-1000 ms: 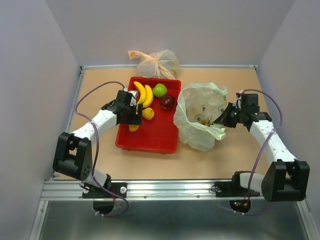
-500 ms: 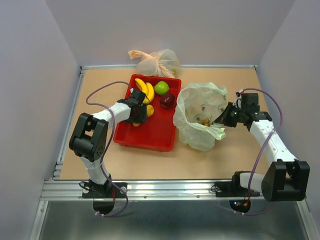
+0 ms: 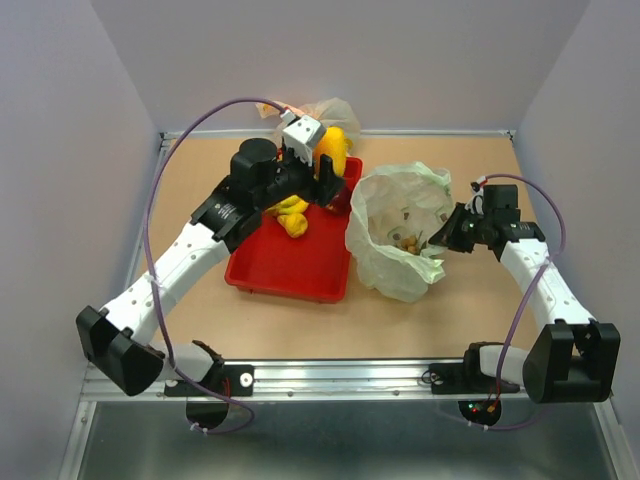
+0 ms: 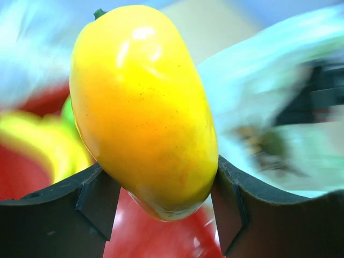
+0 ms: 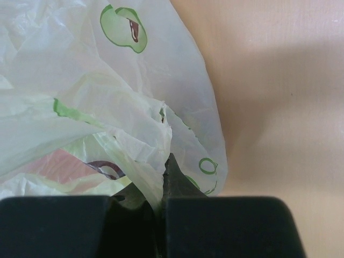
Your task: Place the fake fruits into the plastic bag and tie a complex knot
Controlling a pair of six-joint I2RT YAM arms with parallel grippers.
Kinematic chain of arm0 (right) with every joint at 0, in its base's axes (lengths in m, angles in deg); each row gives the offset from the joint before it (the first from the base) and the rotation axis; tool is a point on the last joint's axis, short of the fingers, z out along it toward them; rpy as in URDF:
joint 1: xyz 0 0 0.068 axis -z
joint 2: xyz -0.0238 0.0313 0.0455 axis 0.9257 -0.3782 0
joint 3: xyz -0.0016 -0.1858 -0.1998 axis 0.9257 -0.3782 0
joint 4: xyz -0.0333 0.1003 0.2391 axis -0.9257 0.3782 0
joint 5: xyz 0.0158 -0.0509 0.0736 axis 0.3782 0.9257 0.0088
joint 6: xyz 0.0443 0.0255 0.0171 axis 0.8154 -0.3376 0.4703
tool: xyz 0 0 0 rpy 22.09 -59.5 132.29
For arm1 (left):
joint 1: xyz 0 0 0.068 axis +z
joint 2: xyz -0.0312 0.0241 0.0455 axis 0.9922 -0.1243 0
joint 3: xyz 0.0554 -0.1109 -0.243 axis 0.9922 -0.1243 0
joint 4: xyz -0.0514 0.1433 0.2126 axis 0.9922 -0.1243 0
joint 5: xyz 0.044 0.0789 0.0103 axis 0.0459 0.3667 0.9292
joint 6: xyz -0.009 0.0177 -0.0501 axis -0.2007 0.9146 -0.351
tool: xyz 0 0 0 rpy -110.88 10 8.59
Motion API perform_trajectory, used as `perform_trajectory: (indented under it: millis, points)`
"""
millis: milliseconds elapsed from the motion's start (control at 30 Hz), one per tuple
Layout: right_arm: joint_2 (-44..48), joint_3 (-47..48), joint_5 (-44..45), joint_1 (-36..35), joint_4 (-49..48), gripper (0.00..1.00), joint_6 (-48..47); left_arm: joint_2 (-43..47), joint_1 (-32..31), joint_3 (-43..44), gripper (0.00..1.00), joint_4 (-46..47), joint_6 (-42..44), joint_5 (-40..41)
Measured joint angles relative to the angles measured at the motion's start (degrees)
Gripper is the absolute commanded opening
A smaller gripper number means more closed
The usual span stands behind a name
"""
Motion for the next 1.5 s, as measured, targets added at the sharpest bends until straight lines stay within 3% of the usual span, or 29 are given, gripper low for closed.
perform_trajectory:
  millis: [167,300,433,467,500,667,833,1000,1133,1267,1500]
  points:
    - [-0.02,0.0,-0.96,0.0,0.02,0.0,0.02,3.02,-6.86,2.12,0.34,10.27,5.6,-14.01]
    - [-0.02,0.76,-1.64,0.0,0.26,0.0,0.28,-0.46,-10.71,2.12,0.49,13.84,10.12,-19.91]
    - [-0.07,2.34,-2.86,0.0,0.15,0.0,0.92,-7.52,-14.47,2.19,0.73,14.32,14.23,-22.14]
    - [-0.07,2.62,-3.21,0.0,0.15,0.0,1.14,-8.83,-14.95,2.21,0.94,14.25,14.8,-22.27]
    - [-0.07,2.78,-3.32,0.0,0.17,0.0,1.18,-10.64,-15.61,2.47,0.99,13.81,15.21,-22.27]
    - [-0.11,3.02,-4.0,0.0,0.17,0.0,1.57,-14.56,-15.82,5.99,0.99,10.84,14.8,-19.12]
    - [-0.15,3.02,-4.04,0.0,0.17,0.0,1.6,-10.08,-12.24,7.87,0.99,11.1,12.61,-17.55]
    - [-0.15,3.02,-3.8,0.0,0.15,0.0,1.57,2.16,-3.13,-0.13,0.97,12.92,5.49,-12.87]
    - [-0.15,3.02,-3.39,0.0,0.15,0.0,1.55,6.45,0.39,-7.15,0.96,11.76,-0.17,-2.1]
    - [-0.31,3.02,-3.28,0.0,0.15,0.01,1.38,-0.04,0.44,-9.31,0.99,7.19,-4.92,8.79]
    - [-0.85,3.02,-2.58,0.0,0.15,0.0,1.16,-18.32,0.59,-6.99,0.99,-1.86,-10.86,19.87]
